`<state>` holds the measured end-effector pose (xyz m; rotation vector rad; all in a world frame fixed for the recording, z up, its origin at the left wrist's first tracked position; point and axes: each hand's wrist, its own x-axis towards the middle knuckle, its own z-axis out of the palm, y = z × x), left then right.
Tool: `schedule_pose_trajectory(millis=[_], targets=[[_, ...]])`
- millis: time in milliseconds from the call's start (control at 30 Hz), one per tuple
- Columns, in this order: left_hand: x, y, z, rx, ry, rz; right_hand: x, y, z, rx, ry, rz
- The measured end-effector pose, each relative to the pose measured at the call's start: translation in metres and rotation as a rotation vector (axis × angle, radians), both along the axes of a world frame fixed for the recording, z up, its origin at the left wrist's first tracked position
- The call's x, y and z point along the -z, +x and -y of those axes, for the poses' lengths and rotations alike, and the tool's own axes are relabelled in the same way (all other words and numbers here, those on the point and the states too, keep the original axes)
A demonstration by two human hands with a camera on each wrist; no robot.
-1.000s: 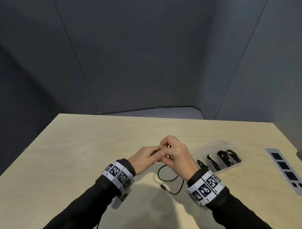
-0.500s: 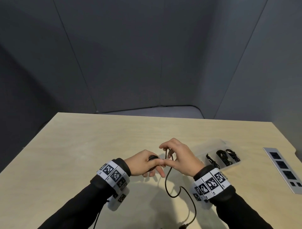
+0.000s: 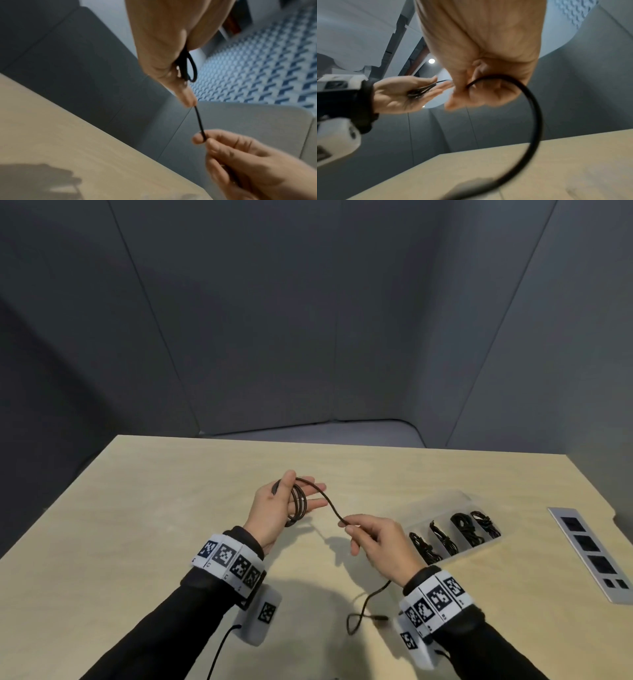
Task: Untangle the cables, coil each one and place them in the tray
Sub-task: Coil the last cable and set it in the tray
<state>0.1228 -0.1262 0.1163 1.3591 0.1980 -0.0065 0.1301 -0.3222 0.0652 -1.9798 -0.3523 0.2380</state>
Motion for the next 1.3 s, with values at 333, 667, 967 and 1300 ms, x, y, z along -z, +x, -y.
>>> schedule_pose_trajectory(millis=[333, 667, 967, 1300], targets=[[0.005, -0.003, 0.014, -0.112, -0.197, 0.029, 0.006, -0.029, -0.031, -0.242, -0.023, -0.009], [0.006, 0.006, 0.001, -0.113, 0.412, 0.121, -0.003, -0.037, -0.017, -0.2, -0.186, 0.086], [0.019, -0.009, 0.013, 0.504, 0.822, 0.11, -0.028, -0.025, -0.012, -0.056, -0.085, 0.434], [0.019, -0.02, 0.013, 0.718, 0.639, -0.038, -0.009, -0.013, 0.007, 0.097, 0.224, 0.026]])
